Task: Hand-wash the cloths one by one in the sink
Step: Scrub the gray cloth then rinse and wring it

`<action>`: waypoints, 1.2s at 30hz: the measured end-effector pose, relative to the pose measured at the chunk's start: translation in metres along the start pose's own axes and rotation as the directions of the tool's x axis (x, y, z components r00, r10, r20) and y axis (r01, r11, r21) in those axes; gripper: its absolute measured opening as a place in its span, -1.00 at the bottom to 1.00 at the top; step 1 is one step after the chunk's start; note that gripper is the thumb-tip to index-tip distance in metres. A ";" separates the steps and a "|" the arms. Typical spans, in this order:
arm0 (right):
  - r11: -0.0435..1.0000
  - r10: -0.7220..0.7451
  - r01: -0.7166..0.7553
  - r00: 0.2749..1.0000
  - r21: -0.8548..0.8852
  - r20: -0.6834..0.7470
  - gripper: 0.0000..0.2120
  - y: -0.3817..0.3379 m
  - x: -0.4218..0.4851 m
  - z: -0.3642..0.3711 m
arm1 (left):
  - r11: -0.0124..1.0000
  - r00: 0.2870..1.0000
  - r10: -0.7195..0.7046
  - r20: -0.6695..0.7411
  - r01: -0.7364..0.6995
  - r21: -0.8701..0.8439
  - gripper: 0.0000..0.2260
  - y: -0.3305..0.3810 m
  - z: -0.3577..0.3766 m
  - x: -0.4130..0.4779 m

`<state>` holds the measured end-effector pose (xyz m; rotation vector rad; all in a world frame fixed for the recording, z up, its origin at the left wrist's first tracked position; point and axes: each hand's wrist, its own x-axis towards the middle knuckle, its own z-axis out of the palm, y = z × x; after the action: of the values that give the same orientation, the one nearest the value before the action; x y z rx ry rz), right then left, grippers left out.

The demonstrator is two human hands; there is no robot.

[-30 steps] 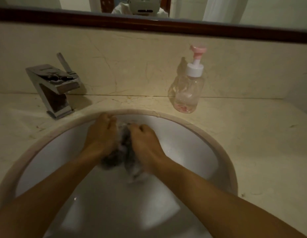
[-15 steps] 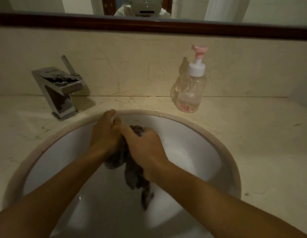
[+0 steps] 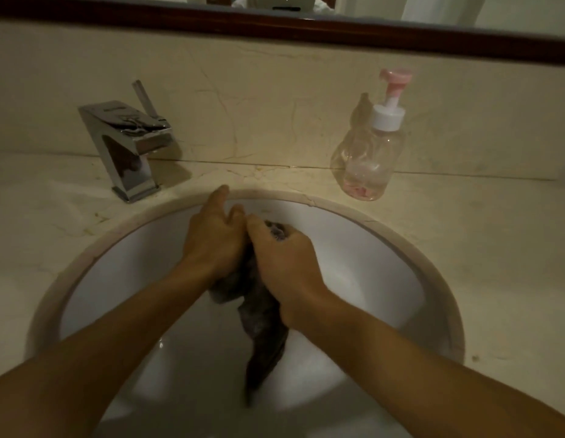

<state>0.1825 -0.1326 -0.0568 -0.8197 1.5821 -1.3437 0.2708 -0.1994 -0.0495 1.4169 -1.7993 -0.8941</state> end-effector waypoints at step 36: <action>0.947 0.321 -0.308 0.929 -0.096 0.182 -0.69 -0.006 0.035 -0.030 | 0.919 0.966 0.090 0.241 -0.174 0.353 -0.61 -0.020 0.008 0.017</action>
<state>0.1412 -0.1533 -0.0574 -0.6791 1.5319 -0.9562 0.2715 -0.2185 -0.0690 1.4407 -2.3012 -0.6832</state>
